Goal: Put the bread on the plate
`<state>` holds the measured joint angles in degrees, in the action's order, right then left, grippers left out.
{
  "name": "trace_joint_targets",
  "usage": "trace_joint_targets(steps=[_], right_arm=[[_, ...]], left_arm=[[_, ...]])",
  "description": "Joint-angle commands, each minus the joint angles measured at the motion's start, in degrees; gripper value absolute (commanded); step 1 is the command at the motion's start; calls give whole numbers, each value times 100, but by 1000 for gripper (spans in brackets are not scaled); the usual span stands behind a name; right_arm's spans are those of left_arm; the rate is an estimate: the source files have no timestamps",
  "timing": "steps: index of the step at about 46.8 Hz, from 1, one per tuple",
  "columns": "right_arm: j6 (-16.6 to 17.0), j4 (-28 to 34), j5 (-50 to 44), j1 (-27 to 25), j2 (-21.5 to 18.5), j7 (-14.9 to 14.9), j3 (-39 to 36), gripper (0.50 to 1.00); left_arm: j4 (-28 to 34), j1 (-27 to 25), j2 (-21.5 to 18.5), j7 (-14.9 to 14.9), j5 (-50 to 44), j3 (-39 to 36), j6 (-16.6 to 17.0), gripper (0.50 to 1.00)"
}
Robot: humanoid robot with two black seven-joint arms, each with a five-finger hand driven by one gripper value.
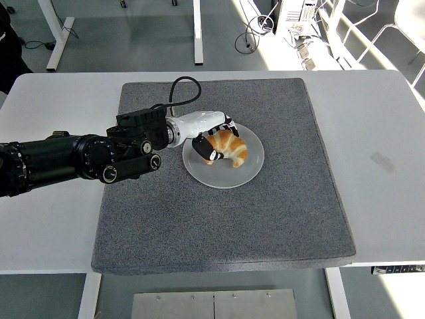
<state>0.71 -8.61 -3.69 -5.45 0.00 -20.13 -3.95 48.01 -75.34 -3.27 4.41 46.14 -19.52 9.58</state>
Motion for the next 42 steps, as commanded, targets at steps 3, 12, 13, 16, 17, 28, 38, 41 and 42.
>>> trace_joint_targets(steps=[3,12,13,16,17,28,38,41,42], right_arm=[[-1,0,0,0,0,0,0,1000],[-1,0,0,0,0,0,0,1000],[-1,0,0,0,0,0,0,1000],[-1,0,0,0,0,0,0,1000],[-1,0,0,0,0,0,0,1000],[-1,0,0,9,0,0,0,1000],[-1,0,0,0,0,0,0,1000],[-1,0,0,0,0,0,0,1000],[-1,0,0,0,0,0,0,1000]], left_arm=[[-3,1,-7,-1,-43,10,-9,838],[6,-16,-25,-1,-96,10,-53,921],[6,-16,-25,-1,-96,10,-70,921],[6,-16,-42,-1,-96,10,-114,921],[6,-16,-42,-1,-96,10,-123,921],[6,1,-139,25,-544,668,-71,921],[6,203,-490,96,-1264,1933,-62,922],[6,317,-596,148,-1511,2381,-53,922],[6,361,-648,192,-1590,2522,-53,922]])
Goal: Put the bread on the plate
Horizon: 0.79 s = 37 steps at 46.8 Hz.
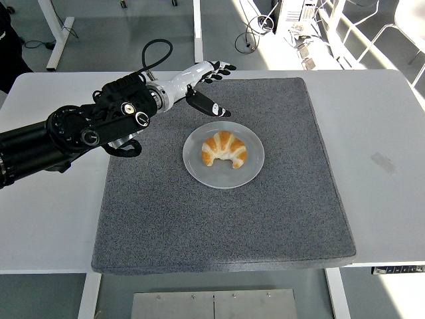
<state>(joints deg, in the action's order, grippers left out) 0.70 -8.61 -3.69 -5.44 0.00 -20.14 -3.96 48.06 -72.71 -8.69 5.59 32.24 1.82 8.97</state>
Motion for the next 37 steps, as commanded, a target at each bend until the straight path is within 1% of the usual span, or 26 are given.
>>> trace_joint_targets(steps=[1,5,7,13,15,21,25,28,37], right_arm=[[0,0,0,-1,0,1,1,1000],[0,0,0,-1,0,1,1,1000],[0,0,0,-1,0,1,1,1000],[0,0,0,-1,0,1,1,1000],[0,0,0,-1,0,1,1,1000],[0,0,0,-1,0,1,1,1000],[0,0,0,-1,0,1,1,1000],[0,0,0,-1,0,1,1,1000],[0,0,0,-1,0,1,1,1000]], left_arm=[[2,143,-150,126,-252,519,8,922],[2,328,-282,416,-420,994,8,922],[2,398,-326,496,-429,1179,17,921],[-7,732,-405,557,-490,1776,17,922],[-7,855,-405,619,-517,2040,17,921],[-226,1320,-344,1005,-674,2989,17,921],[-376,1532,-326,1339,-973,3508,8,922],[-402,1672,-326,1524,-1280,3684,-1,921],[-499,1848,-317,2025,-2027,3737,-36,921]])
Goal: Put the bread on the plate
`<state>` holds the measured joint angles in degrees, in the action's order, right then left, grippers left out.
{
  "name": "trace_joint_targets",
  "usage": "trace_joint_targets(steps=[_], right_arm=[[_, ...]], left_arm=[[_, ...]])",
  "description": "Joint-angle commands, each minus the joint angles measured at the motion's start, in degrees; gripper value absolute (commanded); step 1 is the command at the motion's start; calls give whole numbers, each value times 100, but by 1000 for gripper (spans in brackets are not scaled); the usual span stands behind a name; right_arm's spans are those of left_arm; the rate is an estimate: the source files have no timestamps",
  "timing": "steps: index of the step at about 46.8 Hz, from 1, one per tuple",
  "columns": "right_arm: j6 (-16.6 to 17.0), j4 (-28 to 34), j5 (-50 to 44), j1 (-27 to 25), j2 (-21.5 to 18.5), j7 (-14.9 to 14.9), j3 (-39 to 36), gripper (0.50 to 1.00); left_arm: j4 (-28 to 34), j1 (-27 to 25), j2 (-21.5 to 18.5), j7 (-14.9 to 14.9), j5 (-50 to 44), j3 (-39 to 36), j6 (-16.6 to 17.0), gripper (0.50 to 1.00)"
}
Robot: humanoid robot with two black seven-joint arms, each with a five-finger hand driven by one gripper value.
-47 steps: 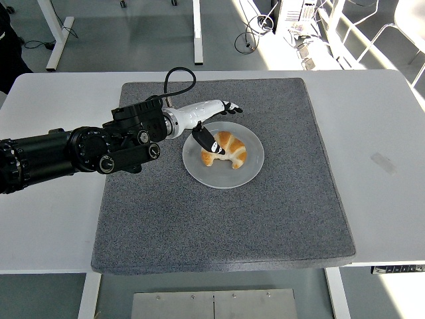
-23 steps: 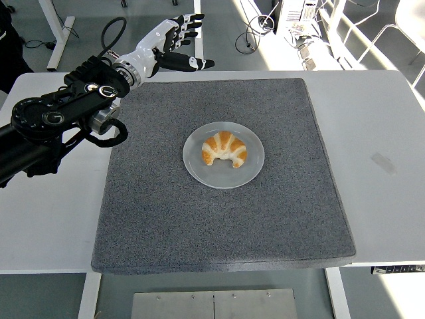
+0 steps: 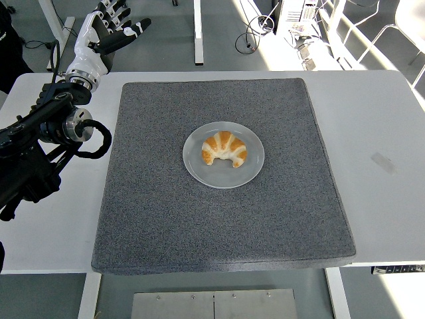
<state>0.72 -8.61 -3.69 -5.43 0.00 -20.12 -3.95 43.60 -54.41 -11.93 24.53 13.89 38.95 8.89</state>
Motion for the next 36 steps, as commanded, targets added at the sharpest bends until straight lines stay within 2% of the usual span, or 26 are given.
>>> trace_joint_targets(steps=[1,9,19,23,36], right_arm=[[-1,0,0,-2,0,0,0,1000],[-1,0,0,-2,0,0,0,1000],[-1,0,0,-2,0,0,0,1000],[-1,0,0,-2,0,0,0,1000],[34,-79,9,42,0,0,-53,1000]], left_arm=[[-80,27,6,174,-298,51,-37,922],[-273,115,15,447,-879,376,-195,921],[-1222,141,393,447,-1082,649,-828,921],[-1337,133,489,447,-1082,605,-846,921],[-1337,97,463,421,-1082,631,-854,921]])
